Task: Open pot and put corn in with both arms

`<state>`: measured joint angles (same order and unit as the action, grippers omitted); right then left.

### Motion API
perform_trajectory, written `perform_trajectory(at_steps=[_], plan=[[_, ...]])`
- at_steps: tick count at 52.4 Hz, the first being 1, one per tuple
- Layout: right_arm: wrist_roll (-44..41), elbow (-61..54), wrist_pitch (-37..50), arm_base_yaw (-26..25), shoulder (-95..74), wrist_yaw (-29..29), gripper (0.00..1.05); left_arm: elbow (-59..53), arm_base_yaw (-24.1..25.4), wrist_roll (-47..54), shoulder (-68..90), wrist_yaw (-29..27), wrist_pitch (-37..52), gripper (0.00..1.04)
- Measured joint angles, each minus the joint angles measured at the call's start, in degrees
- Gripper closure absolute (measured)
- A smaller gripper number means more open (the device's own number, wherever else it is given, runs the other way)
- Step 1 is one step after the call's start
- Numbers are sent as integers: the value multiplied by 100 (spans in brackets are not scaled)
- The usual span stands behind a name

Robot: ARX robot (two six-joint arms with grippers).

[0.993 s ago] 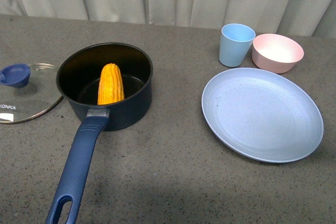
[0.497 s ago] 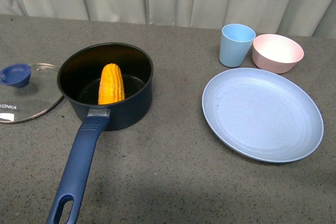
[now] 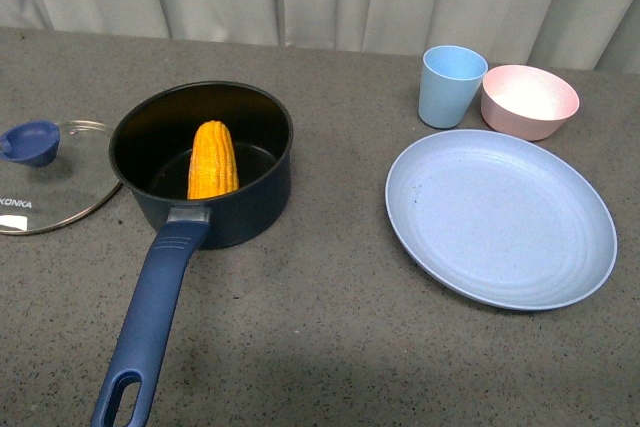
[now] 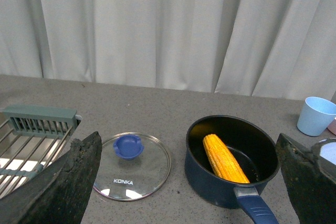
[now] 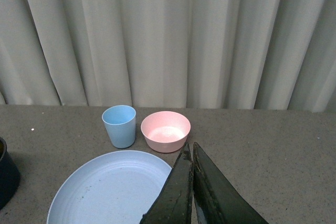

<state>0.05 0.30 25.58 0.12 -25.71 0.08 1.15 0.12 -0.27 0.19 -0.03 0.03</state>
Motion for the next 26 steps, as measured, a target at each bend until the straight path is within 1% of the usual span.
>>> perform_trajectory(at_steps=[5, 26], plan=[[0, 0, -323, 2, 339, 0, 104, 0, 0, 0, 0, 0, 0, 7], [0, 0, -1185, 0, 1220, -2, 104, 0, 0, 0, 0, 0, 0, 7]])
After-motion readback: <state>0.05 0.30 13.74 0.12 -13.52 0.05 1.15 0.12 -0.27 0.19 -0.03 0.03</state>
